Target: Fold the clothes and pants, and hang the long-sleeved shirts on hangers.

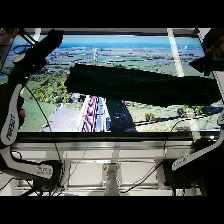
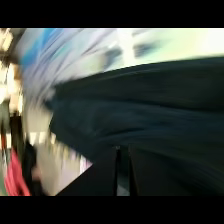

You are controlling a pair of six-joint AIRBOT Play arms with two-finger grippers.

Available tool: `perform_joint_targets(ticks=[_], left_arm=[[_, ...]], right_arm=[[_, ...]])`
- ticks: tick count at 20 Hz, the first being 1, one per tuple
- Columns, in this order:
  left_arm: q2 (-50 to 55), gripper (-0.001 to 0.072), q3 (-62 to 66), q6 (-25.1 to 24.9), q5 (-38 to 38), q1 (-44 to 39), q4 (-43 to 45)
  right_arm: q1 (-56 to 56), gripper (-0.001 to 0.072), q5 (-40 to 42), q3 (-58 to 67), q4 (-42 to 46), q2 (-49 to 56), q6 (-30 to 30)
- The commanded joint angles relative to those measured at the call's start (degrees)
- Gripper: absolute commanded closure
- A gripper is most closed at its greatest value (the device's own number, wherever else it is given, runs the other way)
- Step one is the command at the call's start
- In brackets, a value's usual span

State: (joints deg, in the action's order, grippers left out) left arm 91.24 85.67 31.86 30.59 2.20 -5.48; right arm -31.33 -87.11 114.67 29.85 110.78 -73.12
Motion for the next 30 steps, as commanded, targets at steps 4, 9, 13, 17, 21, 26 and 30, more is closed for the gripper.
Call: perform_joint_targets(ticks=[4,9,13,17,21,26,30], left_arm=[[-4.7,0.0688,0.0,14.5,10.0,-1.2,33.3],[-4.7,0.0687,0.0,14.6,14.7,-1.6,34.2],[-4.7,0.0687,0.0,14.4,16.1,-1.6,34.2],[-4.7,0.0687,0.0,14.4,16.9,-1.6,34.2],[-4.7,0.0687,0.0,13.8,16.9,-1.6,34.2],[-4.7,0.0687,0.0,13.7,16.9,-1.6,34.2],[-4.7,0.0687,0.0,13.8,16.9,-1.6,34.2]], right_arm=[[17.7,0.0470,-1.0,0.7,11.0,-0.7,15.4],[31.8,0.0348,2.6,0.7,31.9,-0.7,27.0],[39.1,0.0277,13.0,-0.6,40.3,-0.6,41.4],[40.7,0.0277,15.1,-0.7,40.8,0.3,42.6],[42.0,0.0277,8.2,-0.8,39.4,3.3,42.7],[44.5,0.0278,8.7,-0.8,39.4,6.6,42.8],[44.6,0.0278,8.7,-0.8,39.4,7.9,42.8]])
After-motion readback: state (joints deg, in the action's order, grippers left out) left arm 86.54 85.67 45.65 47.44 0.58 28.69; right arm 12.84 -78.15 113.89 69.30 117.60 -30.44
